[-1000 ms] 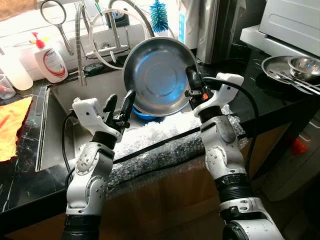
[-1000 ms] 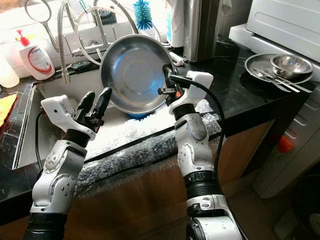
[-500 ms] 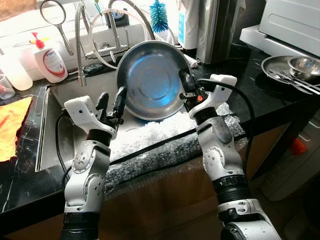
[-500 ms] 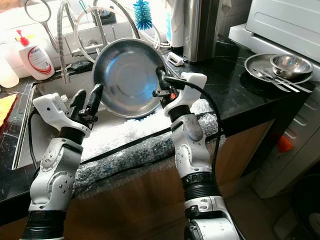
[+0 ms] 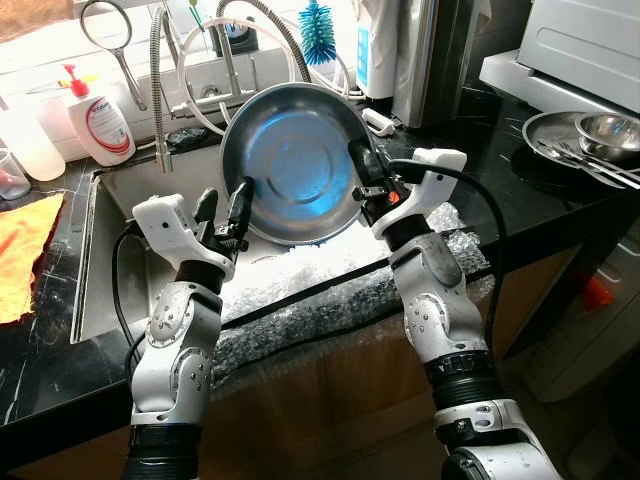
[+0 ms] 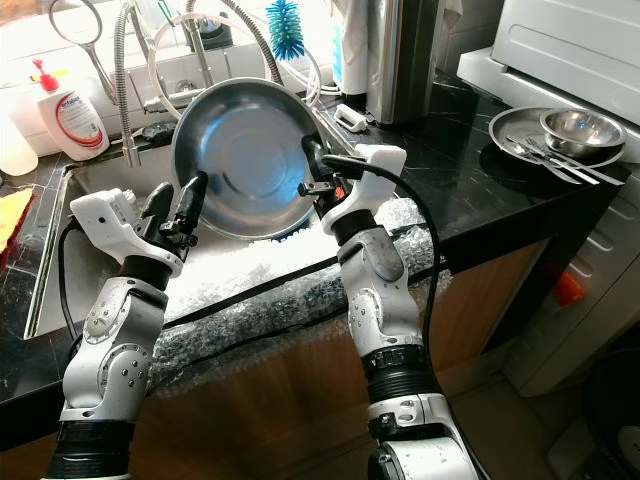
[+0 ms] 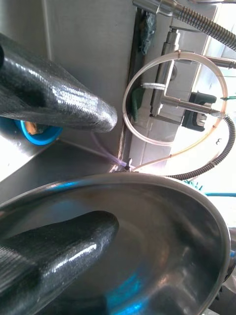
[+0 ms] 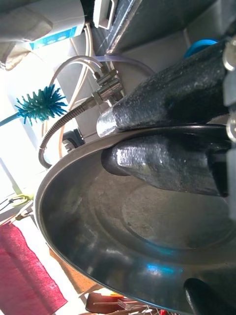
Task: Kitchen organization
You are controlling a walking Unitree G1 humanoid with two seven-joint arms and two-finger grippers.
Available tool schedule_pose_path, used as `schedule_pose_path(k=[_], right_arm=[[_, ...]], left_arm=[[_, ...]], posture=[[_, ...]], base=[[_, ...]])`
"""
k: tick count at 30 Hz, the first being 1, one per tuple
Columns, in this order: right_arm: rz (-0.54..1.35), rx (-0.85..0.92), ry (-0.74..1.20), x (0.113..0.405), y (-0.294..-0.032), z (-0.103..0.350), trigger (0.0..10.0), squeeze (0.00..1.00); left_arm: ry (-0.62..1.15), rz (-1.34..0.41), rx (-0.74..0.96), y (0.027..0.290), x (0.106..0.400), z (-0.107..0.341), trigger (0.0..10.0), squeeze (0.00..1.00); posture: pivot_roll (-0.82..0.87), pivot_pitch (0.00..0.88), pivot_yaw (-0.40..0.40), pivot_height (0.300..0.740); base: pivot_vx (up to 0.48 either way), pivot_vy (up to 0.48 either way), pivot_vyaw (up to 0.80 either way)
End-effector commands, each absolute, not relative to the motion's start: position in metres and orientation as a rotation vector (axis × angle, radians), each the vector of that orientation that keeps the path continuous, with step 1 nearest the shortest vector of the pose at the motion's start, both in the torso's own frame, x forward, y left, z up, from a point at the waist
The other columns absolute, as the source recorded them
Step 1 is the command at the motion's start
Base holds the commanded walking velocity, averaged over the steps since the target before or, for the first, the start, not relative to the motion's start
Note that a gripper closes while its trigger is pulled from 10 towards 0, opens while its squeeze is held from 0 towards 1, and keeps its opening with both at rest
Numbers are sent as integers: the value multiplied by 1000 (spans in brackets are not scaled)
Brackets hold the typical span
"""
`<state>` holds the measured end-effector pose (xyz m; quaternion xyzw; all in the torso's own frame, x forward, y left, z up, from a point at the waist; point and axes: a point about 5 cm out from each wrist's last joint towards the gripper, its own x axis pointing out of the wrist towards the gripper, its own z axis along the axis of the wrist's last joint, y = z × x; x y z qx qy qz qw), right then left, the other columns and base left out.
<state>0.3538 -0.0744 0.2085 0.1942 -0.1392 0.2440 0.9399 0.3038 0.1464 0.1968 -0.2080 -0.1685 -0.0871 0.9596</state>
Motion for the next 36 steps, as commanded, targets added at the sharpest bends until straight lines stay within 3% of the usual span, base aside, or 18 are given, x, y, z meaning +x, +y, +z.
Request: schedule_pose_path(k=[1, 2, 36], right_arm=[[535, 394, -310, 351, -68, 217, 10000, 0], [536, 393, -309, 351, -68, 217, 10000, 0], [546, 380, -294, 351, -64, 214, 10000, 0]], left_arm=[[-359, -169, -411, 148, 306, 201, 431, 0], [-360, -168, -412, 148, 306, 201, 0, 0], [-376, -184, -402, 144, 304, 203, 0, 0]], posture=[[-161, 0, 107, 740], [-161, 0, 107, 740], [-155, 0, 103, 740]], base=[[0, 0, 0], [0, 0, 0], [0, 0, 0]])
